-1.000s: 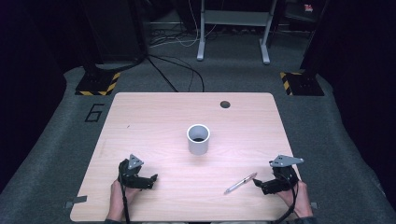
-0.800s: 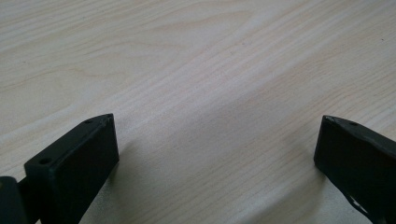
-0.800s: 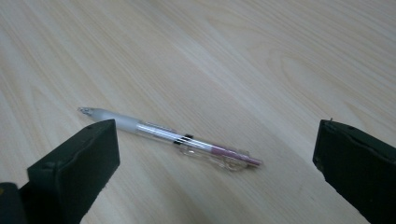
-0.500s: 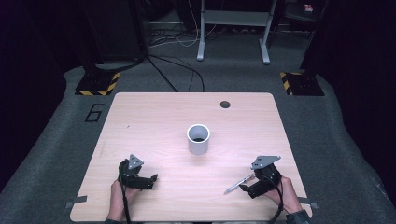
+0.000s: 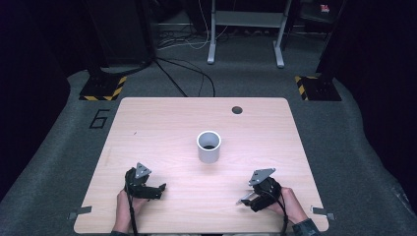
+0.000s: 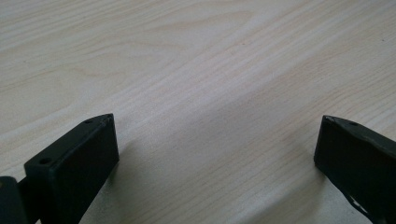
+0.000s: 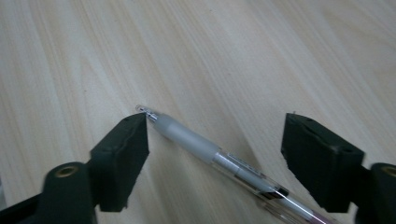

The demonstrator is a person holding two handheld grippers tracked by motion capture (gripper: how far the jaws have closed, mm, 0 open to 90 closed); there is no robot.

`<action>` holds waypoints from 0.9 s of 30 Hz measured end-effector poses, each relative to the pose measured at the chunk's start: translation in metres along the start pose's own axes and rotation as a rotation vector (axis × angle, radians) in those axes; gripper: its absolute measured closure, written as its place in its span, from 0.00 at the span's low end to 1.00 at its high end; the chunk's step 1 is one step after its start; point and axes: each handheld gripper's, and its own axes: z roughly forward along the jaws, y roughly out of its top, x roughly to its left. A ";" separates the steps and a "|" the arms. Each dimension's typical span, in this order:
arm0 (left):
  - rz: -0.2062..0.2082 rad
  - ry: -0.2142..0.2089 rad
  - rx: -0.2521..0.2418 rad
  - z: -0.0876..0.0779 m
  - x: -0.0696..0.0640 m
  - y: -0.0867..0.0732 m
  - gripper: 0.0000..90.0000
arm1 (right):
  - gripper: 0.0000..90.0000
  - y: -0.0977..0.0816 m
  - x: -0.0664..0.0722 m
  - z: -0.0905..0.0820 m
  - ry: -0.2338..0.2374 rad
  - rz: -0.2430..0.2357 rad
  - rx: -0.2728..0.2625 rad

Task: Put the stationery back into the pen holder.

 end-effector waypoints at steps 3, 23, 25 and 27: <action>-0.002 0.005 -0.007 0.001 0.000 0.000 0.00 | 0.39 0.001 0.000 0.002 0.013 -0.028 0.017; -0.002 0.003 0.000 0.000 0.000 0.000 0.00 | 0.74 0.009 0.002 0.006 0.069 -0.134 0.106; -0.003 0.001 -0.001 0.000 0.000 0.000 0.00 | 0.76 0.010 0.001 0.006 0.078 -0.144 0.123; -0.002 0.001 0.000 0.000 0.000 0.000 0.00 | 0.78 0.012 0.002 0.005 0.073 -0.150 0.147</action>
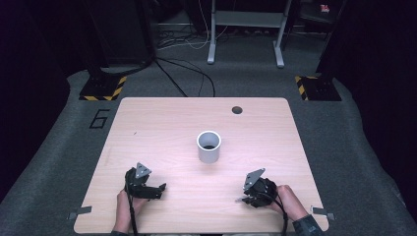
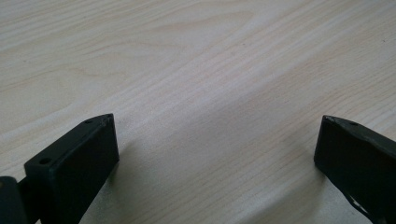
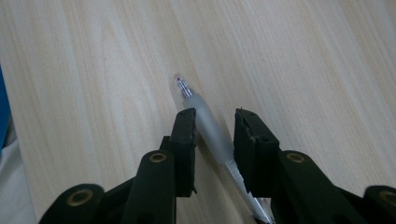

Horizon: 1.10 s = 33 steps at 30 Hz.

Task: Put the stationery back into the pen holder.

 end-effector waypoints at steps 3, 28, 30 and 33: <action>0.000 0.002 -0.001 0.000 0.000 0.000 0.00 | 0.80 0.003 0.000 0.001 0.009 -0.011 0.024; -0.001 0.002 0.000 0.000 0.000 0.000 0.00 | 0.90 0.010 -0.006 0.003 0.036 0.088 0.078; -0.001 0.003 -0.001 0.000 0.000 0.000 0.00 | 0.90 0.007 -0.007 -0.001 0.035 0.105 0.059; -0.001 0.003 -0.001 0.000 0.000 0.000 0.00 | 0.90 0.005 -0.010 -0.007 -0.012 0.123 0.016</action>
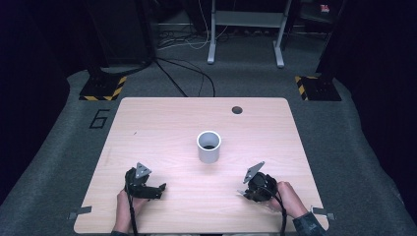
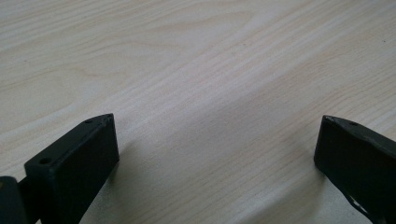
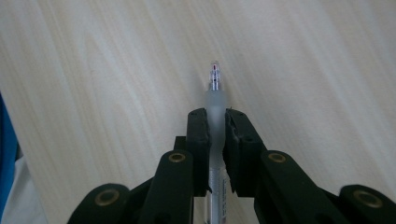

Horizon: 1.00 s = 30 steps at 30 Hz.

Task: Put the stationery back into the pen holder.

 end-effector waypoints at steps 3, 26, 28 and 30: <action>0.000 0.000 0.001 0.000 0.000 0.000 0.00 | 0.90 -0.001 -0.001 -0.007 -0.018 0.022 -0.022; 0.000 -0.002 0.001 0.000 0.000 0.000 0.00 | 0.90 -0.016 -0.024 -0.052 -0.133 0.233 -0.355; 0.001 0.000 0.001 0.000 0.000 0.000 0.00 | 0.90 -0.016 -0.026 -0.053 -0.136 0.237 -0.374; 0.001 0.000 0.000 0.000 0.000 0.000 0.00 | 0.90 -0.016 -0.026 -0.053 -0.147 0.263 -0.412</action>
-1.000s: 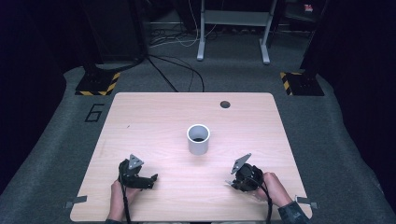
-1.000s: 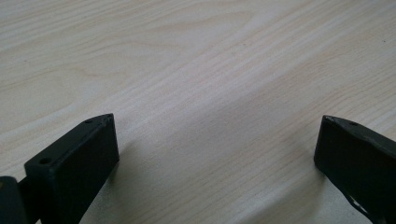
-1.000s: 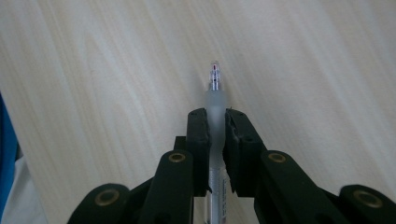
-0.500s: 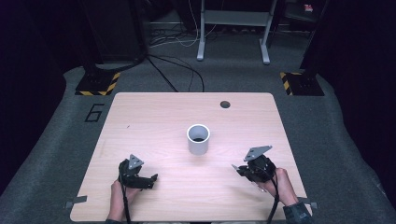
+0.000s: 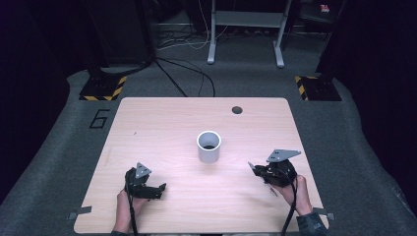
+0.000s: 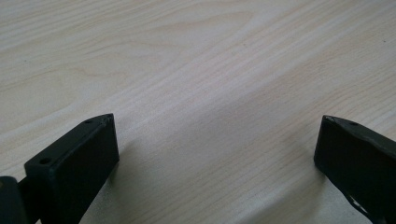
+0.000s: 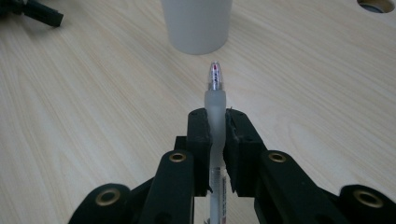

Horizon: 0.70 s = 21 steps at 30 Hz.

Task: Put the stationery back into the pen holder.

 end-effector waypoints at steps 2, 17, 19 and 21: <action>0.000 0.000 0.000 0.000 0.000 0.000 0.00 | 0.90 0.001 -0.002 -0.002 -0.001 -0.012 -0.020; 0.000 0.000 0.000 0.000 0.000 0.000 0.00 | 0.90 0.009 -0.007 -0.003 -0.031 0.040 -0.161; -0.001 -0.002 0.000 0.000 0.000 0.000 0.00 | 0.90 0.010 -0.009 -0.002 -0.026 0.054 -0.176; 0.000 0.000 0.000 0.000 0.000 0.000 0.00 | 0.90 0.011 -0.010 -0.001 -0.037 0.056 -0.193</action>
